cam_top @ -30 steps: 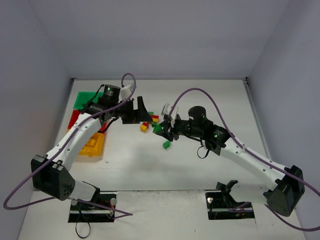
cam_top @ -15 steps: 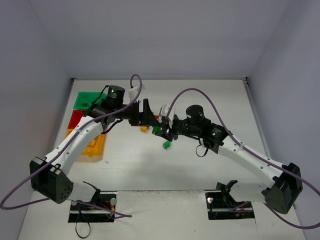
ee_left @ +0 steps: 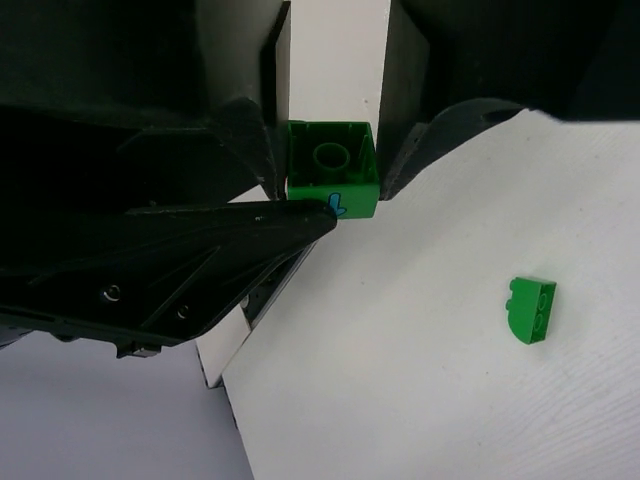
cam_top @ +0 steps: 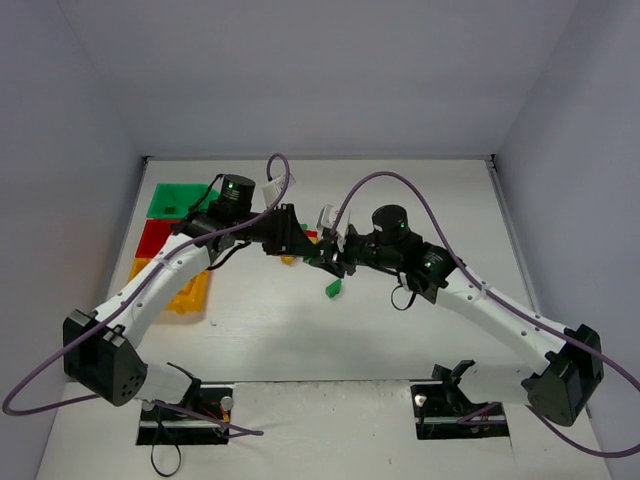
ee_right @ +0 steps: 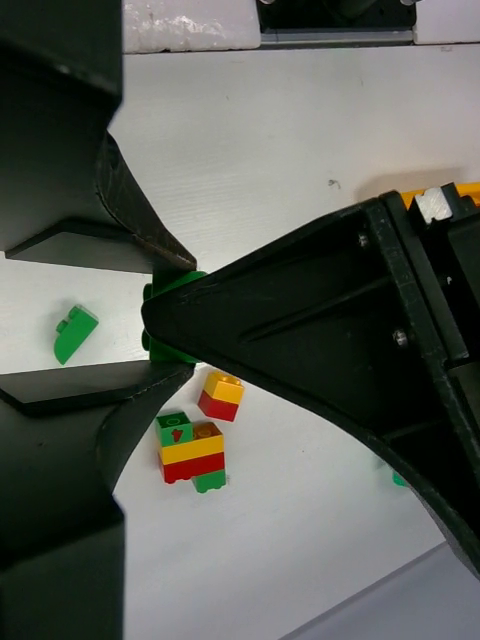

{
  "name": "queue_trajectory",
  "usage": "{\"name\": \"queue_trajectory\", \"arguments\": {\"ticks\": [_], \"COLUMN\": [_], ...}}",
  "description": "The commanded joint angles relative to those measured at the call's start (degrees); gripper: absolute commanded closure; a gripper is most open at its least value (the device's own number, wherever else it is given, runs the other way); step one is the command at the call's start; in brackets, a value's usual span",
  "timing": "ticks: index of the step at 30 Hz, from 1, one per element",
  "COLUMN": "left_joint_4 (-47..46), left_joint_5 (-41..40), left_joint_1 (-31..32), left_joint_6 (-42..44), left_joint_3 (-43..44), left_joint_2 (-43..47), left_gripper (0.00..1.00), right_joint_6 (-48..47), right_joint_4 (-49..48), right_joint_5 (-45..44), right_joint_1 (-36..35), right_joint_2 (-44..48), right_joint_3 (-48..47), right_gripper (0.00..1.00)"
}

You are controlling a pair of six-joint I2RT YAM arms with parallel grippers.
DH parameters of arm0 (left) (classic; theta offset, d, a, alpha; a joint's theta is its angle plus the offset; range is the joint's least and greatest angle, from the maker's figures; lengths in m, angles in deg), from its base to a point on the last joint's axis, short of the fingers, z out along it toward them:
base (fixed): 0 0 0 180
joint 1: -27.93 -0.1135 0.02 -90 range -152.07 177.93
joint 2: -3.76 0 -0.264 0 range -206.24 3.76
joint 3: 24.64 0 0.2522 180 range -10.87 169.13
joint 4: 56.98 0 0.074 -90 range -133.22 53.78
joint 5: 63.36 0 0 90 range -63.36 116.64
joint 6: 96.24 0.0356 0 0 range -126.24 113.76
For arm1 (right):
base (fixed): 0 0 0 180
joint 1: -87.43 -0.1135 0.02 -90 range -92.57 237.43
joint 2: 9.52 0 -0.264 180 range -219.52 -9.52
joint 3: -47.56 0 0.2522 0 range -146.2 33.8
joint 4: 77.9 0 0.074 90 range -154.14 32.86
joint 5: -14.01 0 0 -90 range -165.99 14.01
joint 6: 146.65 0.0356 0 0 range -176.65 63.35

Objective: Sort the legos into containers by color

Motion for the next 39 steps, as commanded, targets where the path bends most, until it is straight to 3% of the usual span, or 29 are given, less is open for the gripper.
{"name": "queue_trajectory", "arguments": {"ticks": [1,2,3,5,6,9,11,14,19,27,34,35,39], "left_joint_4": [-4.42,-4.42,-4.16,-3.29,-2.33,2.05,5.66,8.66,8.59,3.66,4.01,4.1,4.27], "left_joint_5": [-0.01,-0.36,-1.06,-2.29,-2.91,-7.19,-10.28,-20.02,-44.34,-53.71,-54.33,-54.24,-51.96], "left_joint_1": [0.03,0.02,0.02,-0.33,-0.59,-1.9,-4.09,-8.91,-17.89,-30.11,-31.88,-31.88,-29.86], "left_joint_6": [0.51,0.77,1.03,2.53,3.05,7.09,10.78,14.83,15.19,14.66,14.92,14.92,15.71], "left_joint_3": [1.14,1.31,1.49,1.75,2.36,4.99,6.76,10.36,15.19,25.56,35.67,36.03,31.83], "left_joint_2": [0.23,0.06,0.14,-0.12,-0.38,-2.4,-3.37,-5.21,-9.69,-24.88,-34.39,-34.75,-31.06], "left_gripper": [0.83,0.97,1.0,1.0,1.0,1.0,1.0,1.0,1.0,0.99,0.56,0.45,0.35], "right_joint_6": [-0.12,-0.03,-0.03,0.58,0.76,2.25,4.87,8.48,18.94,21.77,22.03,21.77,20.98], "right_joint_4": [-4.2,-4.2,-4.2,-4.2,-4.28,-4.28,-4.37,-4.2,-3.93,-3.49,-3.32,-3.23,-2.79], "right_joint_5": [1.42,1.15,0.72,-1.56,-2.53,-7.62,-12.17,-15.28,-17.13,-17.48,-17.48,-17.65,-18.71], "right_joint_1": [0.22,0.22,0.14,0.31,0.4,1.01,1.62,3.64,9.35,10.59,10.68,10.77,11.12], "right_joint_2": [-0.16,-0.25,-0.25,0.01,0.28,1.16,2.38,3.88,6.95,10.82,10.56,10.47,10.39], "right_joint_3": [-3.0,-2.73,-2.56,-2.21,-1.77,-0.72,0.08,1.74,5.69,9.66,10.36,10.45,10.8], "right_gripper": [0.9,0.85,0.72,0.6,0.48,0.26,0.16,0.15,0.17,0.14,0.07,0.07,0.05]}}
